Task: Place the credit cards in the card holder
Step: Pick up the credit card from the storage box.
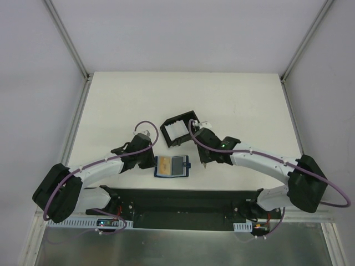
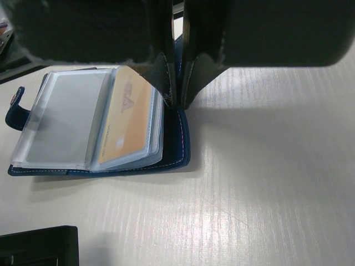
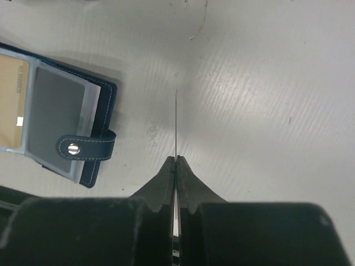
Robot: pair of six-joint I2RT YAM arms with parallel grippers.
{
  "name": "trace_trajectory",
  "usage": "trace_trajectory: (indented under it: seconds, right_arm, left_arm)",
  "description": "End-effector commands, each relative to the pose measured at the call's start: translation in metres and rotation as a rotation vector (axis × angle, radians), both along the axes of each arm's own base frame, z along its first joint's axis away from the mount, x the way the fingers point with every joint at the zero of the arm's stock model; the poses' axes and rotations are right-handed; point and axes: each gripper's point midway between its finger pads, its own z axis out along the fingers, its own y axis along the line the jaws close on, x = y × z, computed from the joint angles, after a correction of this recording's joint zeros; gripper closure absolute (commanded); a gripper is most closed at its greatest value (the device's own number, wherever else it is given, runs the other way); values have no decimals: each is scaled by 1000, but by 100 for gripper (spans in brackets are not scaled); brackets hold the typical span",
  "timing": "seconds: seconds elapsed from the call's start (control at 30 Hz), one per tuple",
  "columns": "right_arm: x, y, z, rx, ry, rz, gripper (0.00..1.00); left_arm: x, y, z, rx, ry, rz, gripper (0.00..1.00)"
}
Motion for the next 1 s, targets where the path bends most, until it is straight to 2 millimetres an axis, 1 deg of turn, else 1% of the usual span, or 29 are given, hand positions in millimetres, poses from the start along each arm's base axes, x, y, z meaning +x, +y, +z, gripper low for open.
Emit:
trace_trajectory:
  seconds: [0.0,0.03,0.13,0.2,0.3,0.5,0.53,0.6,0.63,0.73,0.83,0.97]
  right_arm:
    - [14,13,-10,39,-45,-69,99]
    - [13,17,-14,46,-42,-62,98]
    - [13,17,-26,24,-19,-63,95]
    - [11,17,-30,19,-10,-59,93]
    - [11,22,-32,29,3,-43,92]
    - [12,24,-38,4,27,-29,89]
    - [13,22,-38,-7,25,-34,90]
    - [13,21,-38,-14,26,-29,95]
    - [14,20,-36,-13,19,-33,97]
    - [16,21,-26,8,-6,-29,100]
    - [16,22,-13,23,-25,-26,99]
    - [1,44,13,132,-50,-6,100]
  left_arm:
    - [-7,2,-1,21,15,-37,100]
    - [-7,2,-1,20,14,-37,100]
    - [-6,1,-1,22,14,-38,100]
    - [-5,1,1,19,10,-38,100]
    - [-5,1,0,22,14,-38,100]
    - [-6,1,-1,21,19,-36,100]
    - [-6,1,-1,21,19,-36,100]
    - [-7,2,-2,22,20,-36,100]
    - [-7,2,-2,22,20,-36,100]
    - [-7,1,-2,21,21,-36,100]
    - [-7,1,-2,21,21,-36,100]
    - [-6,0,1,10,15,-39,100]
